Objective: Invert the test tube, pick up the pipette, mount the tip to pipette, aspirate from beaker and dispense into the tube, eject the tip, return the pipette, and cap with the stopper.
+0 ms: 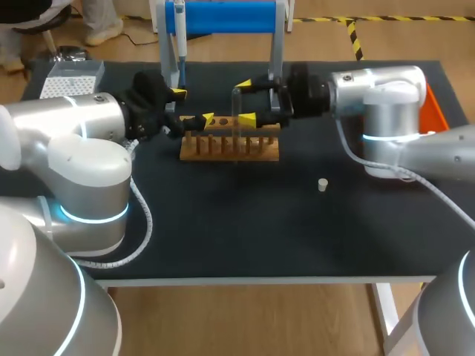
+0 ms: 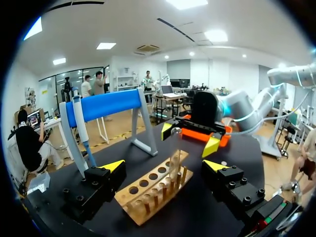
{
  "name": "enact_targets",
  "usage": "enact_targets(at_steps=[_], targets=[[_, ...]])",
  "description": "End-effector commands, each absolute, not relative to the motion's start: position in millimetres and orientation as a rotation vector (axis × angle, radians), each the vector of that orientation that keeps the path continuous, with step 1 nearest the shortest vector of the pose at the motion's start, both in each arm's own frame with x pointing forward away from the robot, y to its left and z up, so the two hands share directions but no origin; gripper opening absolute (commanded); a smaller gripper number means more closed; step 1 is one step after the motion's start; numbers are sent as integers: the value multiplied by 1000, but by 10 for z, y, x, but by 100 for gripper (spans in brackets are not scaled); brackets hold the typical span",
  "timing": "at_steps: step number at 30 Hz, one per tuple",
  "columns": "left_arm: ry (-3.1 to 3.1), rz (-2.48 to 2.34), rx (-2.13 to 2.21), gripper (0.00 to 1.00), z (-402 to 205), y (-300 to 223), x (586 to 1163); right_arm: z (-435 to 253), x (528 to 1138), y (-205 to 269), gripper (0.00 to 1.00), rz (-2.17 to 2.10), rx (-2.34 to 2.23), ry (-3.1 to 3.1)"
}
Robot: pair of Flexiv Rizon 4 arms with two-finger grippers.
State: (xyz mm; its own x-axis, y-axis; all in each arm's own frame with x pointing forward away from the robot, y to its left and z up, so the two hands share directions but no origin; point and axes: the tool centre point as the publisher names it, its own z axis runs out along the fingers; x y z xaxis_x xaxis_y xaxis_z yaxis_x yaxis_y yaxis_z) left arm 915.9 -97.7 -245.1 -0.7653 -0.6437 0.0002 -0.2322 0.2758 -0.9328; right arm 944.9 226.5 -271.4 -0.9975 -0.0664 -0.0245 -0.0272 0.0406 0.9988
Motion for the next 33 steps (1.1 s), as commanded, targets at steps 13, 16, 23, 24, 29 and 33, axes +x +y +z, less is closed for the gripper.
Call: enact_targets(at_steps=[13,16,23,24,29,33], targets=[[2170,-1498,-788,100,-2467,-967,9159,-2818,9603,2437,94,-2137,112,-2219],[2170,-1498,-788,100,-2467,-967,9159,-2817,9607,2443,55,-2142,108,-2213],[2170,-1498,-788,100,-2467,-967,9159,-2814,9613,2446,42,-2152,101,-2204],[2170,-1498,-788,100,-2467,-967,9159,-2814,9613,2447,43,-2153,100,-2203],[2170,-1498,-788,100,-2467,-967,9159,-2823,9576,2433,44,-2154,96,-2199],[2170,-1498,-788,100,-2467,-967,9159,-2833,9565,2430,44,-2158,88,-2190]])
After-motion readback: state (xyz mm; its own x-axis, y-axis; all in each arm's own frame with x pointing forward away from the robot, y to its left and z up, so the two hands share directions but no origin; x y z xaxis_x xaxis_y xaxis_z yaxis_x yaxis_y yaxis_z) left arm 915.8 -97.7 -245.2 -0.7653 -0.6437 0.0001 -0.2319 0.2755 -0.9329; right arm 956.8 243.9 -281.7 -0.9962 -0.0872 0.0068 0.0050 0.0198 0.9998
